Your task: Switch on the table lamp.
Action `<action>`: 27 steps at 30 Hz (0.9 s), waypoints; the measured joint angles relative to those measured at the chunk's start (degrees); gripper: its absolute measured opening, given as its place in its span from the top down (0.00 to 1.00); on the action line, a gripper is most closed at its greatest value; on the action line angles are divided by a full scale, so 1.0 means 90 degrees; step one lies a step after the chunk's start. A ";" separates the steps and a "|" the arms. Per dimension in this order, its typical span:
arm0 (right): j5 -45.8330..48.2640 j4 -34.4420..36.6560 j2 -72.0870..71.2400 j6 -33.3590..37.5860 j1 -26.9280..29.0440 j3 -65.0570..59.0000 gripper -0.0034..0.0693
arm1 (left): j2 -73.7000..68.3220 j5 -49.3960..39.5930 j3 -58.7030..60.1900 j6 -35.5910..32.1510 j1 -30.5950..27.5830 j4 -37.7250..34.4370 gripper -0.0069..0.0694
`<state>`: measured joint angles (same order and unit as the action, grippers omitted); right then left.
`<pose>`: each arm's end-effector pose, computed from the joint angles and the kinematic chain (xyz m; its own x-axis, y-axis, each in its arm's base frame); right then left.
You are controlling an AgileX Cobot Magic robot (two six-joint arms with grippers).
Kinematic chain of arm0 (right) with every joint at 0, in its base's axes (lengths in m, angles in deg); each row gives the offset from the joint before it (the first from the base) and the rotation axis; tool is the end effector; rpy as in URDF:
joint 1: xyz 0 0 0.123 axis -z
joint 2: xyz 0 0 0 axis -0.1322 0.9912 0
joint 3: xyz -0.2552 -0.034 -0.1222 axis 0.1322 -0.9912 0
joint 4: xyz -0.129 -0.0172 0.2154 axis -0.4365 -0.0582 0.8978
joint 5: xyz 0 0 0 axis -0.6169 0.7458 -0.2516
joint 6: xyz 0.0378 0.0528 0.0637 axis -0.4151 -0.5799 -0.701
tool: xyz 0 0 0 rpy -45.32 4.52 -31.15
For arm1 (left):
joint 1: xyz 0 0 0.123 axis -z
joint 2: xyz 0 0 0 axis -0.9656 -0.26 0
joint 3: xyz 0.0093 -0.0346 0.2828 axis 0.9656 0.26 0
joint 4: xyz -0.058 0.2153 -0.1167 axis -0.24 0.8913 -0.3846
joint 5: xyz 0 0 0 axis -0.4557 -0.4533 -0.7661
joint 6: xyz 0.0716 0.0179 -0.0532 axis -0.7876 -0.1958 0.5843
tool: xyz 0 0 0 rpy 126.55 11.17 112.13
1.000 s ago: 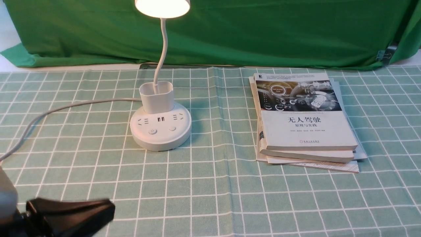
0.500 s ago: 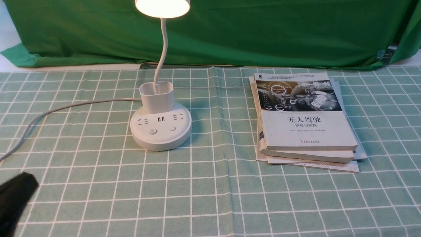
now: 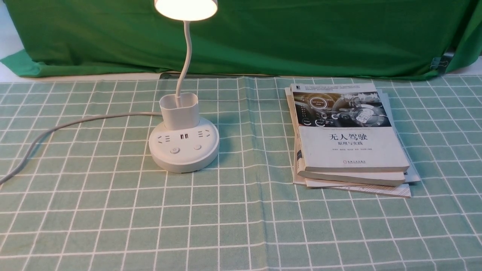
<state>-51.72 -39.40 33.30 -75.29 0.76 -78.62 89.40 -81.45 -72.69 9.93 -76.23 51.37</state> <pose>0.0556 0.0050 0.1874 -0.1770 0.1164 -0.9773 -0.0771 0.9883 0.1317 0.0566 0.0007 0.2060 0.0224 -0.1591 -0.9870 -0.0142 0.9871 -0.1595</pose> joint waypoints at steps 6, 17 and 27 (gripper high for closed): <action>0.0000 0.0000 0.0000 0.0000 0.0000 0.0000 0.63 | 0.0019 -0.1106 0.0005 -0.0391 -0.0007 -0.0138 0.88; 0.0000 0.0000 0.0000 0.0000 0.0000 0.0000 0.63 | 0.0019 -0.1241 0.0005 -0.1069 0.0233 -0.0343 0.88; 0.0000 0.0000 -0.0006 0.0000 0.0000 0.0000 0.63 | 0.0019 -0.1049 0.0005 -0.1136 0.0233 -0.0343 0.88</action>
<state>-51.72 -39.40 33.25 -75.29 0.76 -78.62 89.57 -90.90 -72.65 -0.29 -74.13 48.29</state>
